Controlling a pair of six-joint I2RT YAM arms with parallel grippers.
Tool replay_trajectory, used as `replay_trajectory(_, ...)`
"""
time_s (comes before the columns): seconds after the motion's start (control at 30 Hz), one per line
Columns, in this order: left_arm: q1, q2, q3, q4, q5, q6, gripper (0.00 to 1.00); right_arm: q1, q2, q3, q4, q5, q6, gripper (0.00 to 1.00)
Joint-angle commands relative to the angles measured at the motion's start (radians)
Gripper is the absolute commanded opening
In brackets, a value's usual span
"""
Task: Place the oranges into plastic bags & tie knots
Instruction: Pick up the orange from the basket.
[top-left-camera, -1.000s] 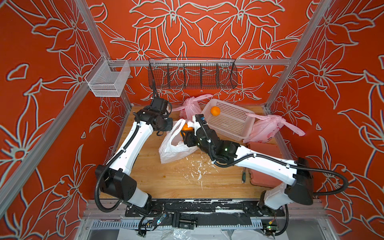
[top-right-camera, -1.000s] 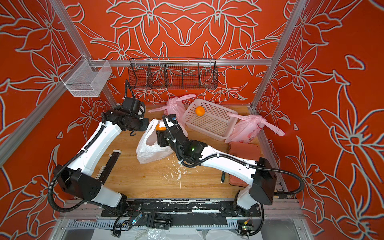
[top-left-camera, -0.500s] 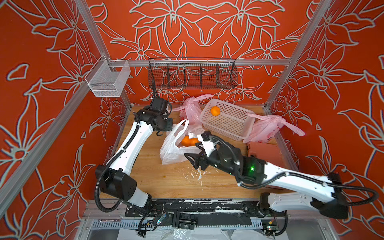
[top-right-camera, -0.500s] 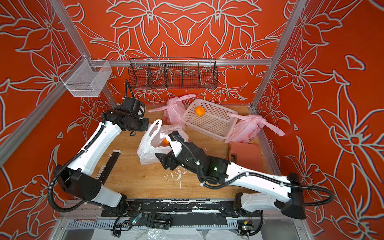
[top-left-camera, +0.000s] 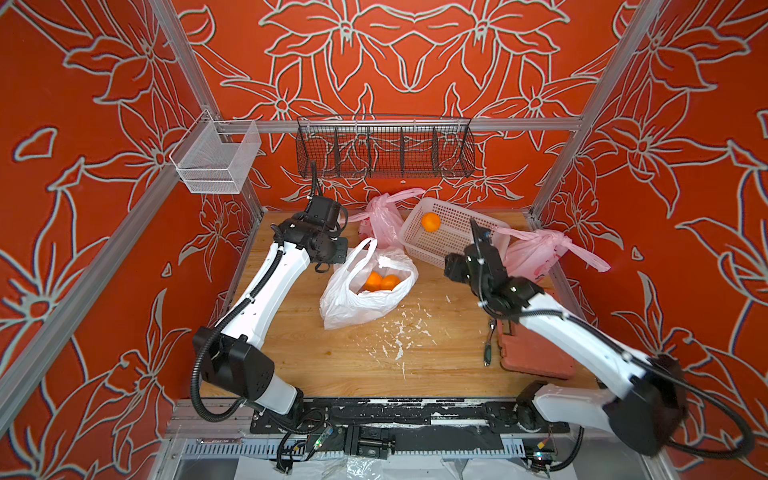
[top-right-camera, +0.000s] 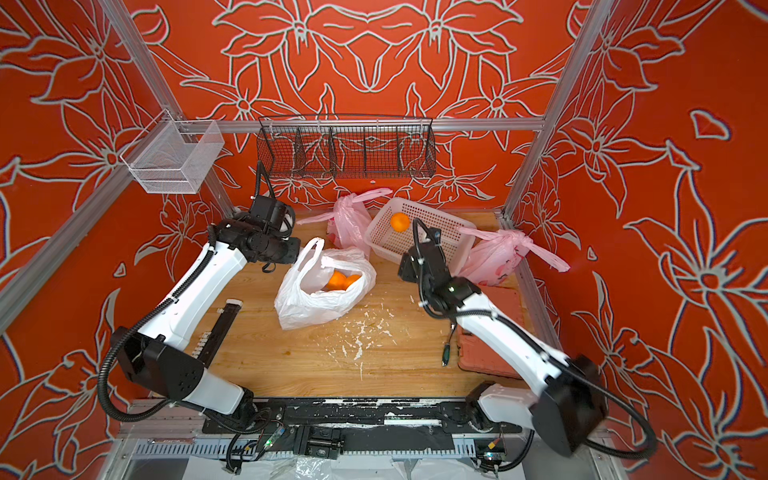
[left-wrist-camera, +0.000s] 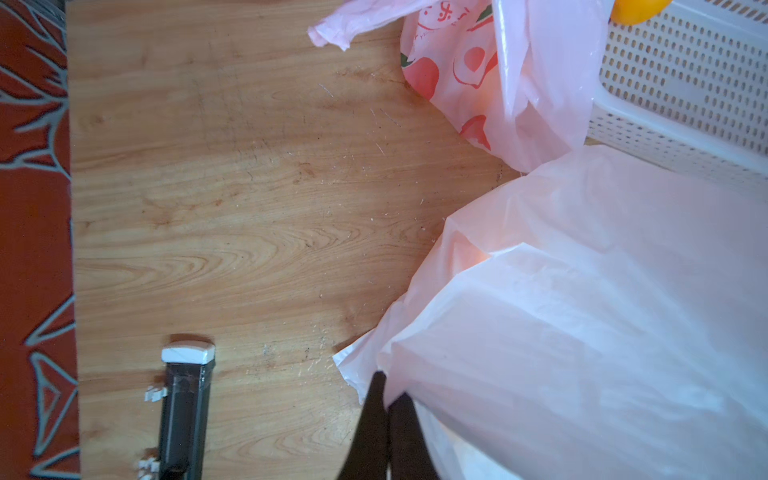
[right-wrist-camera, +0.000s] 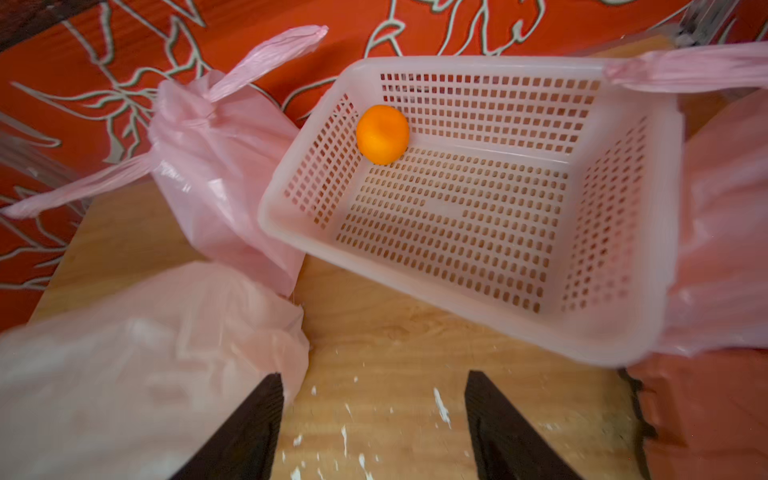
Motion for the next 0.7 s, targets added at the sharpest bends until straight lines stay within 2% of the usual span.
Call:
replay_trajectory(0.0,-0.047,-0.037,-0.017,0.011,-0.157,0.082,0.0,-0.103,0.191,0.126,0.013,-0.23,0.124,0.71)
replay_trajectory(0.07,-0.07,-0.036,-0.023,0.02,-0.221,0.102,0.0,-0.15,0.324,0.215,0.064,-0.289,0.16,0.72)
replay_trajectory(0.23,-0.115,-0.023,-0.032,0.035,-0.302,0.123,0.0,-0.206,0.607,0.483,0.038,-0.323,0.212,0.77)
replay_trajectory(0.27,-0.125,-0.022,-0.035,0.038,-0.309,0.124,0.0,-0.213,0.66,0.541,0.048,-0.323,0.214,0.83)
replay_trajectory(0.4,-0.154,-0.03,-0.058,0.062,-0.341,0.138,0.0,-0.235,0.833,0.734,0.005,-0.325,0.224,0.94)
replay_trajectory(0.67,-0.161,-0.05,-0.086,0.084,-0.335,0.145,0.0,-0.249,1.126,1.127,-0.165,-0.335,0.229,0.95)
